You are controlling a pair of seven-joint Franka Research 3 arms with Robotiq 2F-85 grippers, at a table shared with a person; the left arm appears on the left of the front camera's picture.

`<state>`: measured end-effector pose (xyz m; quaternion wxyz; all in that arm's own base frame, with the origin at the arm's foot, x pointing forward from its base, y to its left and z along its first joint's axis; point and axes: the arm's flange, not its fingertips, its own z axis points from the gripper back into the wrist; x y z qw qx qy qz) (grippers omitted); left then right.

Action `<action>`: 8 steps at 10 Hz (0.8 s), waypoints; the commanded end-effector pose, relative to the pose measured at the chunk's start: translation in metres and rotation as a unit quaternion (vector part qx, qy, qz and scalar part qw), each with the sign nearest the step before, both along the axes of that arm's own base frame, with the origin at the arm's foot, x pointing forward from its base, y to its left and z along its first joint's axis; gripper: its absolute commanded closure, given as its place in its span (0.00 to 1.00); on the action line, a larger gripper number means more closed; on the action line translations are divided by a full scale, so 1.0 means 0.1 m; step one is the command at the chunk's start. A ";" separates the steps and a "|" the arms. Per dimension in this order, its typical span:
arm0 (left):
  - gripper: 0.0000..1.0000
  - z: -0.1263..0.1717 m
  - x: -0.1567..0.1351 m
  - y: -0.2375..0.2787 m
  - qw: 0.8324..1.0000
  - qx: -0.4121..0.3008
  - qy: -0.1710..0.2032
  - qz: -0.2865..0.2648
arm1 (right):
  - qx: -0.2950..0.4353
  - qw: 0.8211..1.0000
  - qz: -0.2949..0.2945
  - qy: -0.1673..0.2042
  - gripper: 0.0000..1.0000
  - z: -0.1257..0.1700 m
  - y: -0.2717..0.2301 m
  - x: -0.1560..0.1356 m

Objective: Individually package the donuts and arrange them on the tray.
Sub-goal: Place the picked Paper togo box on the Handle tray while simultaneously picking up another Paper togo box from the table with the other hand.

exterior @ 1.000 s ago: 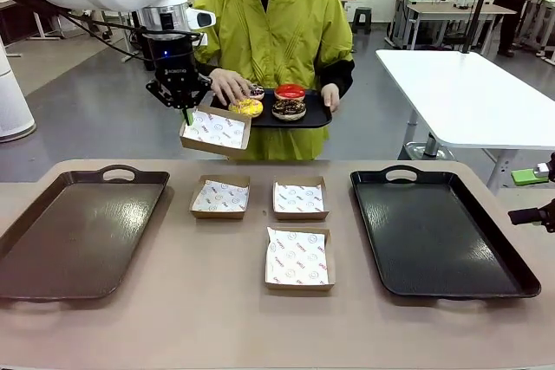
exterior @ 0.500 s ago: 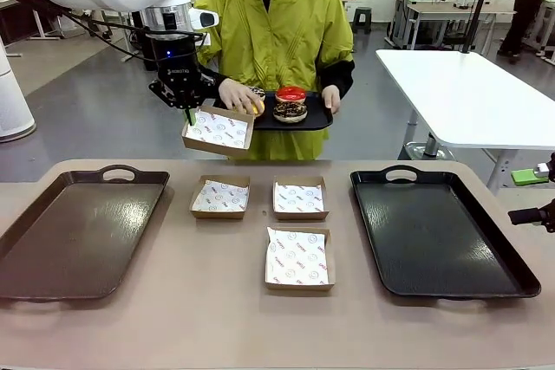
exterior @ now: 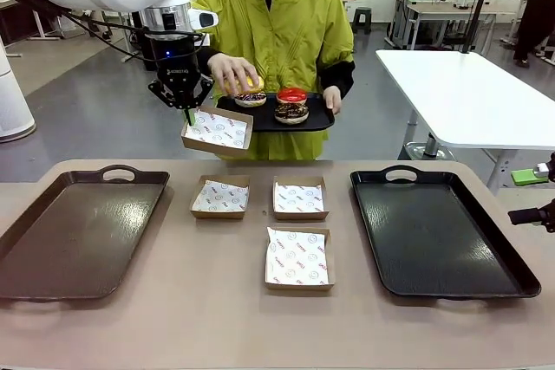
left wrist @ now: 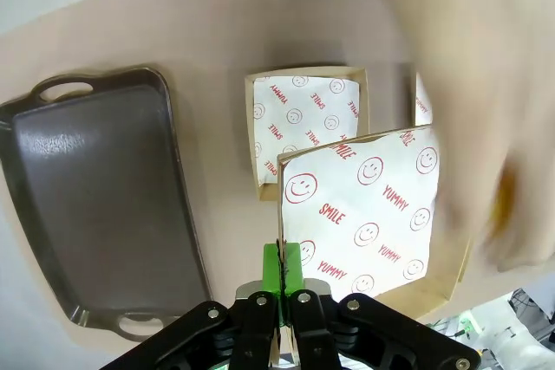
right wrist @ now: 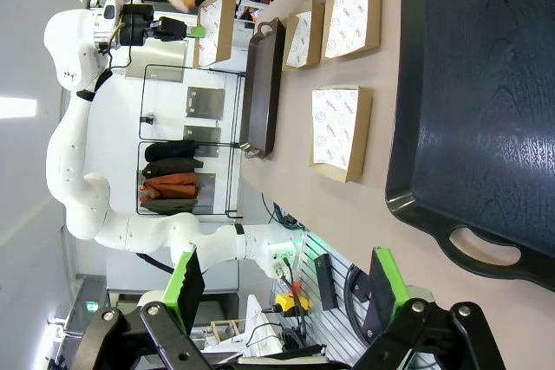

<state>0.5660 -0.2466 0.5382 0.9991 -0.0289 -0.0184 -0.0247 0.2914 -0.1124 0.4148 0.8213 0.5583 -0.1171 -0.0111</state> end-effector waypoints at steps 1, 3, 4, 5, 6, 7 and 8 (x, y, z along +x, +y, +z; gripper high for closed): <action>1.00 0.00 -0.07 0.03 1.000 0.002 0.001 0.005 | 0.006 1.000 0.002 -0.006 0.00 0.00 0.00 0.01; 1.00 0.00 -0.07 0.03 1.000 0.002 0.001 0.005 | 0.006 1.000 0.002 -0.006 0.00 0.00 0.00 0.01; 1.00 0.00 -0.07 0.03 1.000 0.002 0.001 0.005 | 0.006 1.000 0.002 -0.006 0.00 0.00 0.00 0.01; 1.00 0.00 -0.07 0.03 1.000 0.002 0.001 0.005 | 0.006 1.000 0.002 -0.006 0.00 0.00 0.00 0.01; 1.00 0.00 -0.07 0.03 1.000 0.002 0.001 0.005 | 0.006 1.000 0.002 -0.006 0.00 0.00 0.00 0.01; 1.00 0.00 -0.07 0.03 1.000 0.002 0.001 0.005 | 0.006 1.000 0.002 -0.006 0.00 0.00 0.00 0.01; 1.00 0.00 -0.07 0.03 1.000 0.002 0.001 0.005 | 0.006 1.000 0.002 -0.006 0.00 0.00 0.00 0.01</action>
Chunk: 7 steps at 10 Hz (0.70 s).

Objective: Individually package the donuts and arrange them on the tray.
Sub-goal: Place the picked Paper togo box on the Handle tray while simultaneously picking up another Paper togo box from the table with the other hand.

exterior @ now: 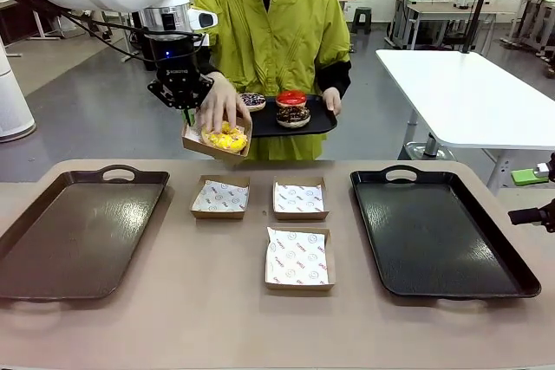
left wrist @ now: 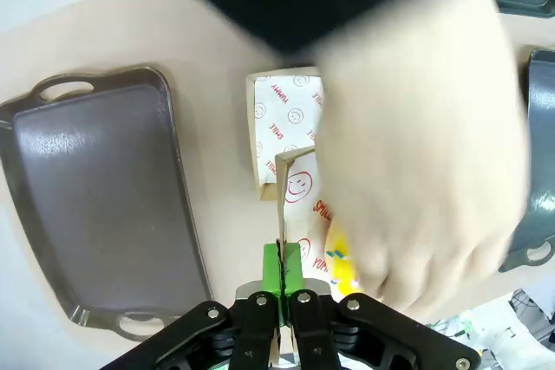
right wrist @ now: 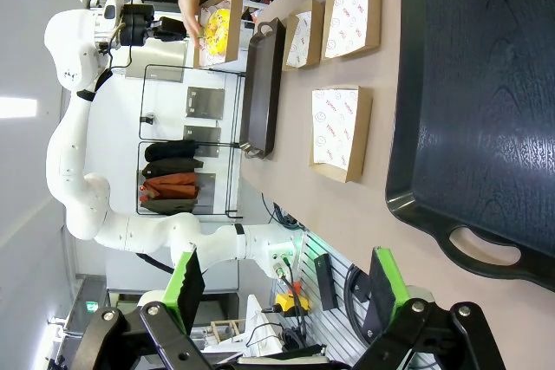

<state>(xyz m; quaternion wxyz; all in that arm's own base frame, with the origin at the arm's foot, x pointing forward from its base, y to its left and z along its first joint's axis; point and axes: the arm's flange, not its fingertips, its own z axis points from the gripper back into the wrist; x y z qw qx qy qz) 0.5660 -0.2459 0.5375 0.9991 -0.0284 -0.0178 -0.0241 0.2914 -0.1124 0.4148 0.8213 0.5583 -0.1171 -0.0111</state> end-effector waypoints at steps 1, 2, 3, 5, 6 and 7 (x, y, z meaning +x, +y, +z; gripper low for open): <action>1.00 0.01 -0.07 0.02 1.000 0.002 0.001 0.005 | 0.006 1.000 0.002 -0.006 0.00 0.00 0.00 0.01; 1.00 0.01 -0.07 0.02 1.000 0.002 0.001 0.005 | 0.006 1.000 0.002 -0.006 0.00 0.00 0.00 0.01; 1.00 0.01 -0.07 0.02 1.000 0.002 0.001 0.005 | 0.006 1.000 0.002 -0.006 0.00 0.00 0.00 0.01; 1.00 0.01 -0.07 0.02 1.000 0.002 0.001 0.005 | 0.006 1.000 0.002 -0.006 0.00 0.00 0.00 0.01; 1.00 0.01 -0.07 0.02 1.000 0.002 0.001 0.005 | 0.006 1.000 0.002 -0.006 0.00 0.00 0.00 0.01; 1.00 0.01 -0.07 0.02 1.000 0.002 0.001 0.005 | 0.006 1.000 0.002 -0.006 0.00 0.00 0.00 0.01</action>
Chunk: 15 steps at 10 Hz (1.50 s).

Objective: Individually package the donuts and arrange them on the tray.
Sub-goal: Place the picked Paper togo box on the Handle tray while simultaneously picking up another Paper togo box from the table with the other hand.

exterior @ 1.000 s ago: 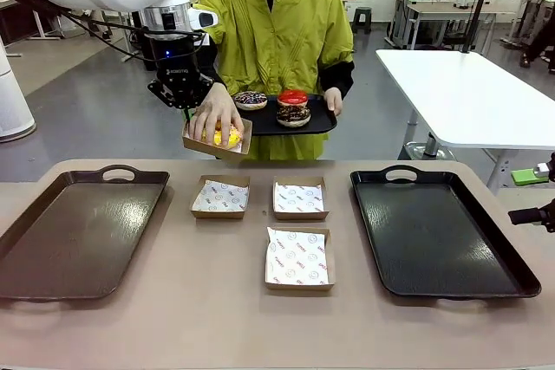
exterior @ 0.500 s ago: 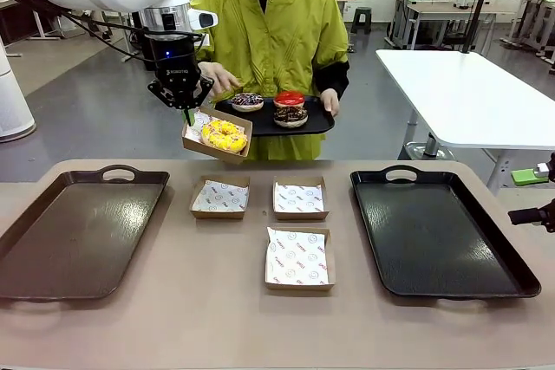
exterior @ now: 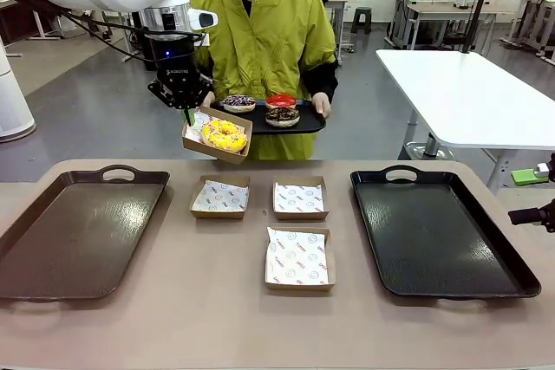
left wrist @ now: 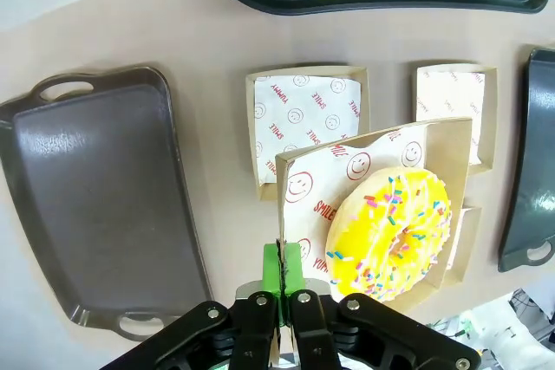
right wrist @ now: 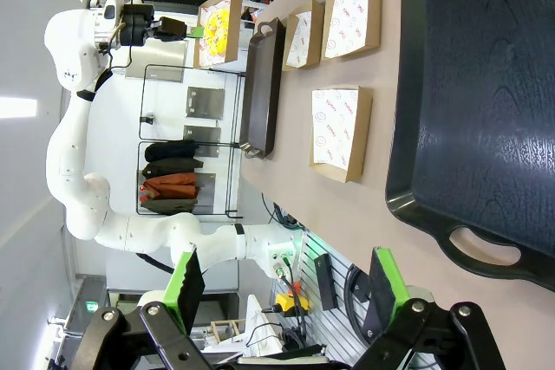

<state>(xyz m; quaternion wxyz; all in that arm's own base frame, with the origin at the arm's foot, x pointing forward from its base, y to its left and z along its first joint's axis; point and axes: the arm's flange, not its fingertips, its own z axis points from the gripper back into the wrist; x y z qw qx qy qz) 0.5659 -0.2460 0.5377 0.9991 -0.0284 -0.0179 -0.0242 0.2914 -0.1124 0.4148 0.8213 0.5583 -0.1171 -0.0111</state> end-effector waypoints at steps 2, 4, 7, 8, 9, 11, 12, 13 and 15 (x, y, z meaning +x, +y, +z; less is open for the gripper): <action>0.99 0.03 0.00 0.16 1.000 -0.005 0.015 -0.009 | 0.000 1.000 0.000 0.000 0.00 0.00 0.00 0.00; 0.99 0.17 -0.26 0.62 0.999 -0.013 0.028 -0.035 | -0.090 0.995 0.027 0.045 0.00 0.33 0.47 0.28; 0.99 0.40 -0.50 1.33 1.000 -0.020 0.003 -0.008 | -0.197 0.976 0.048 0.080 0.00 0.76 1.23 0.68; 0.99 0.42 -0.41 1.59 1.000 -0.029 -0.002 -0.004 | -0.239 0.966 0.048 0.085 0.00 0.82 1.53 0.80; 0.99 0.38 -0.35 1.77 1.000 -0.027 -0.005 -0.003 | -0.270 0.958 0.049 0.086 0.00 0.84 1.81 0.86; 0.99 0.21 -0.27 1.98 0.999 -0.029 0.017 -0.005 | -0.328 0.940 0.052 0.079 0.00 0.82 2.30 0.87; 0.99 0.14 -0.30 2.06 0.999 -0.021 0.024 -0.004 | -0.349 0.933 0.048 0.076 0.00 0.79 2.49 0.86; 0.99 0.08 -0.37 2.10 1.000 -0.018 0.015 -0.004 | -0.349 0.932 0.067 0.072 0.00 0.76 2.63 0.75; 0.99 0.19 -0.28 2.07 1.000 -0.016 0.025 0.007 | -0.321 0.943 0.059 0.068 0.00 0.80 2.39 0.80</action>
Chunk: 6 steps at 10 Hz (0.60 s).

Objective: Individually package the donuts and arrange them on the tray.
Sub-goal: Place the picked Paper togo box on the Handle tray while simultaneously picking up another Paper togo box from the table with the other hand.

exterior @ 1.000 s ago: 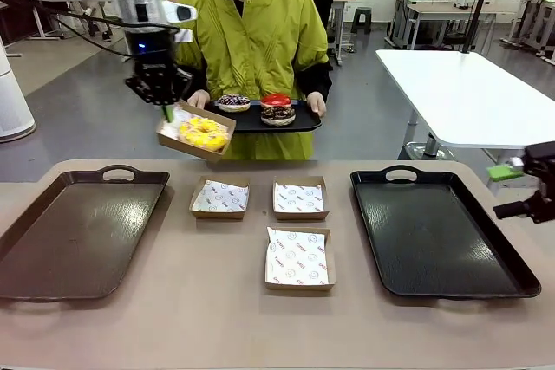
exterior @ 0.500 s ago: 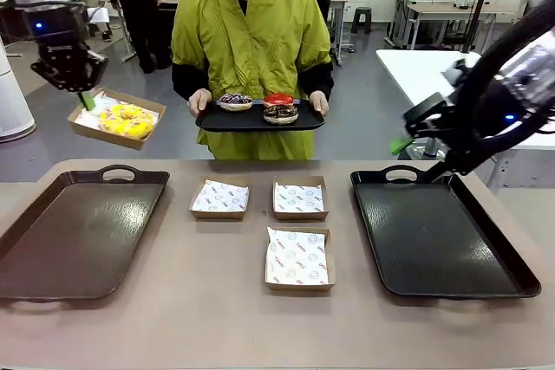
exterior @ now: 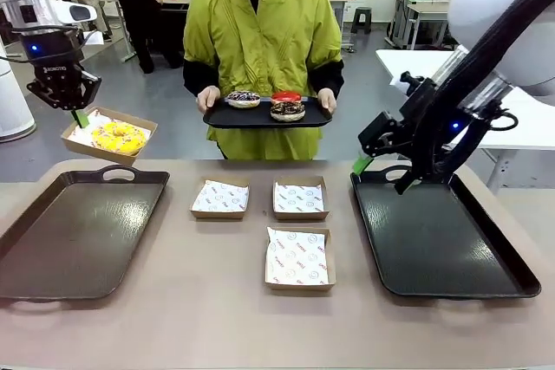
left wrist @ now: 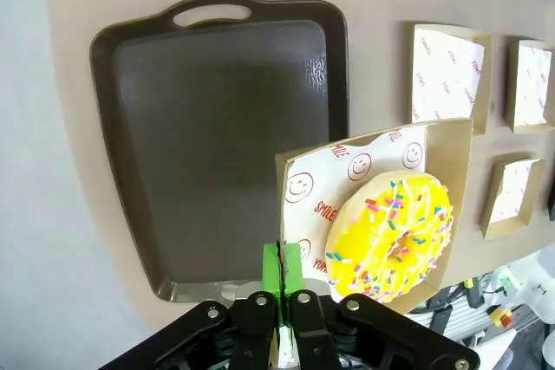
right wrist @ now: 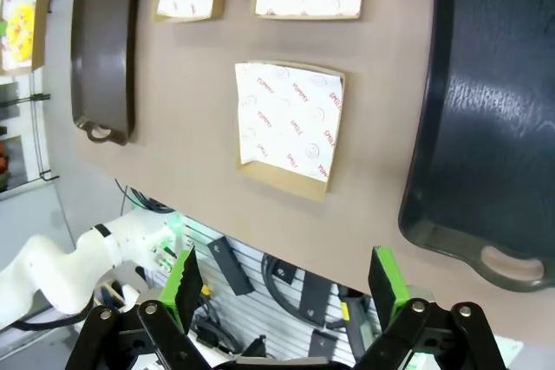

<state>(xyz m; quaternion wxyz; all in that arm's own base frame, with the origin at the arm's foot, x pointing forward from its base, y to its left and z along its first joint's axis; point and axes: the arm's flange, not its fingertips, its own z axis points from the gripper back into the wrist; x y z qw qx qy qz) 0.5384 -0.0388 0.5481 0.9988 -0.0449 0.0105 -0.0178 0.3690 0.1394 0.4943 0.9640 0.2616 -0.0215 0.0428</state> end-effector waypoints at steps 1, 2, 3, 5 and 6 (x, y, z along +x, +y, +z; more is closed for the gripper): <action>0.99 0.09 0.00 0.00 1.000 0.000 -0.004 0.002 | 0.008 1.000 -0.006 -0.002 0.00 0.01 -0.13 0.03; 0.99 0.09 0.00 0.00 1.000 0.000 -0.004 0.002 | 0.008 1.000 -0.006 -0.002 0.00 0.01 -0.13 0.03; 0.99 0.09 0.00 0.00 1.000 0.000 -0.004 0.002 | 0.008 1.000 -0.006 -0.002 0.00 0.01 -0.13 0.03; 0.99 0.09 0.00 0.00 1.000 0.000 -0.004 0.002 | -0.071 0.997 -0.017 0.008 0.00 -0.01 0.16 -0.07; 0.99 0.05 0.01 0.00 1.000 0.000 -0.005 0.000 | -0.145 0.989 -0.010 0.033 0.00 -0.13 0.50 -0.13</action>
